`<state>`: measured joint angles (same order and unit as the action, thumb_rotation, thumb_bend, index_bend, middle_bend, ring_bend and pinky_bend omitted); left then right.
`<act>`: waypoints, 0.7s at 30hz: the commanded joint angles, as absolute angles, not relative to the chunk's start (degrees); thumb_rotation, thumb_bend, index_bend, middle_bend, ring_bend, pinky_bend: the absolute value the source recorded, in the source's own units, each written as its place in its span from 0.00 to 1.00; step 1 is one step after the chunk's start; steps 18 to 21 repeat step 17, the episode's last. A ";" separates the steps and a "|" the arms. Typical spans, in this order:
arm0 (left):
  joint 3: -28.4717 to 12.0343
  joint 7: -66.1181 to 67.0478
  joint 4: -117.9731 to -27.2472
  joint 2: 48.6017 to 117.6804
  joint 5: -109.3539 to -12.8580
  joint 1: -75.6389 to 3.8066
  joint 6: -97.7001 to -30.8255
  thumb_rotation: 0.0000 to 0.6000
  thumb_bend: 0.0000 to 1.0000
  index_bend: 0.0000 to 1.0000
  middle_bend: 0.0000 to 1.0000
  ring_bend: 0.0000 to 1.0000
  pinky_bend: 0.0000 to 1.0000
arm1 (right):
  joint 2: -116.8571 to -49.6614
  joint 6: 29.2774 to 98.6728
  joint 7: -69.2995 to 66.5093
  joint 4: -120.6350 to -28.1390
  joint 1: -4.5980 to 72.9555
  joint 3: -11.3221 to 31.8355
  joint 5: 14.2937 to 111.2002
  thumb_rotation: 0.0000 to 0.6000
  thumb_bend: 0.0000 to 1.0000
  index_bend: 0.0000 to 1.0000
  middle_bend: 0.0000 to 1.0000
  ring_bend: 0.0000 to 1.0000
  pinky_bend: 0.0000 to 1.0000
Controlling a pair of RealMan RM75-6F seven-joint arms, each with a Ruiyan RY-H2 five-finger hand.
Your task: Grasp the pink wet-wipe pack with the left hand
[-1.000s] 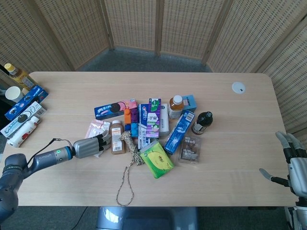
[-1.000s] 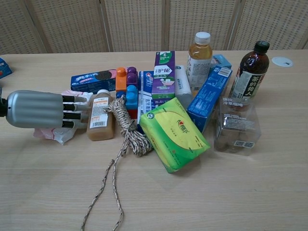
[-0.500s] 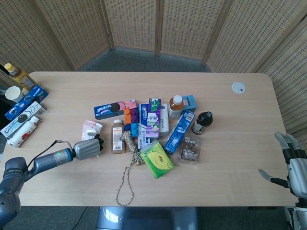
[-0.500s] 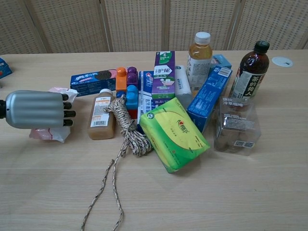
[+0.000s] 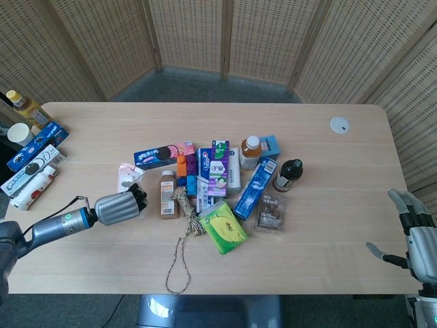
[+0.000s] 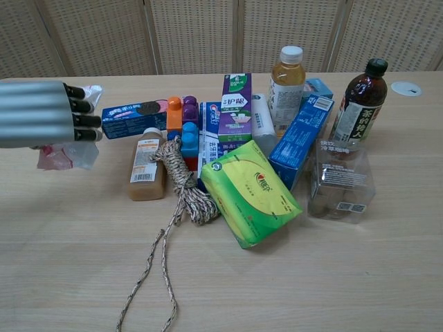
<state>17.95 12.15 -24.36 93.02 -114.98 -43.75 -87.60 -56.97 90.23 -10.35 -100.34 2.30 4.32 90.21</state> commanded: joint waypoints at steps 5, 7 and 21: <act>14.72 17.20 -38.66 83.01 -114.06 -46.80 -91.19 1.00 0.07 0.87 0.65 0.62 0.61 | -56.86 90.46 -10.27 -100.63 2.22 4.23 90.54 1.00 0.00 0.00 0.00 0.00 0.00; 13.99 19.12 -43.56 80.07 -114.18 -47.67 -91.05 1.00 0.07 0.87 0.65 0.62 0.61 | -56.83 90.57 -10.18 -100.77 2.18 4.14 90.82 1.00 0.00 0.00 0.00 0.00 0.00; 10.91 26.16 -59.25 71.19 -115.07 -49.80 -87.64 1.00 0.07 0.87 0.65 0.62 0.61 | -56.59 90.86 -10.53 -100.89 2.06 4.09 90.99 1.00 0.00 0.00 0.00 0.00 0.00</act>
